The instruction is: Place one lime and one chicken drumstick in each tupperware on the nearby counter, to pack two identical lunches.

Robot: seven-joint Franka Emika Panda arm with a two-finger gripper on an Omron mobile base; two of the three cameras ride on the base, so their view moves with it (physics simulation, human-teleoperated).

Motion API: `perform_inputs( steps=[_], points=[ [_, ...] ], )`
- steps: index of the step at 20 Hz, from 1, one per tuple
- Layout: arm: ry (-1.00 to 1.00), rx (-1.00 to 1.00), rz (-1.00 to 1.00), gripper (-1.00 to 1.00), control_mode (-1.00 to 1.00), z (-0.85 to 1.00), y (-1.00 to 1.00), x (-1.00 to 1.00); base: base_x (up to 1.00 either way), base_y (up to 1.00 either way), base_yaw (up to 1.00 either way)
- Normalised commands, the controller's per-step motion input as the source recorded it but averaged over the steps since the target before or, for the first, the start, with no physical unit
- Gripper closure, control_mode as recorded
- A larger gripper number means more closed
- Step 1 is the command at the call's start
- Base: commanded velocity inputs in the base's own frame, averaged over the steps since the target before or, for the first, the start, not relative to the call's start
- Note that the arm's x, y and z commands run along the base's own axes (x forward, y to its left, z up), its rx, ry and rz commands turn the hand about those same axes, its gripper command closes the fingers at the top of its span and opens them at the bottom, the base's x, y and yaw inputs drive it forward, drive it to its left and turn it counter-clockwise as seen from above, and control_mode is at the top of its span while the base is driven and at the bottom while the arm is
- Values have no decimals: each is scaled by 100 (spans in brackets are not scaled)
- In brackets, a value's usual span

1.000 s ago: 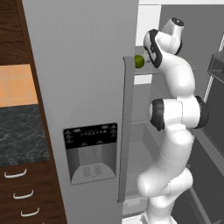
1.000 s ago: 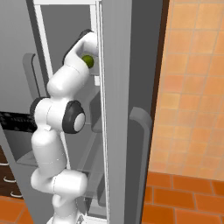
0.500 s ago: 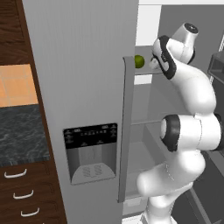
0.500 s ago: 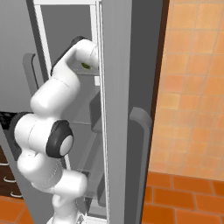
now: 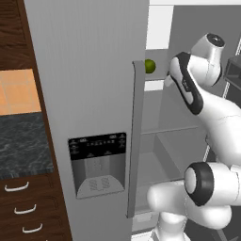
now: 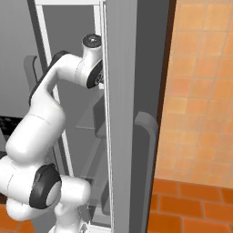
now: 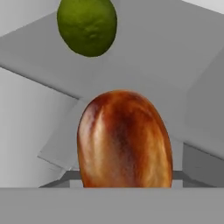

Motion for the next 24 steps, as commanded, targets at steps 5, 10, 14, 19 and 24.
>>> perform_inputs(
  steps=[5,10,14,19,24],
  points=[
    [-7,0,-13,100,-100,-66,1,-100,0,0,0],
    [-17,7,-31,100,-100,-56,1,-100,0,0,0],
    [-8,21,-48,100,-100,-18,24,-100,0,0,0],
    [-10,11,-27,100,-100,-11,2,-100,0,0,0],
    [-4,0,1,100,-100,-2,12,-99,0,0,0]
  ],
)
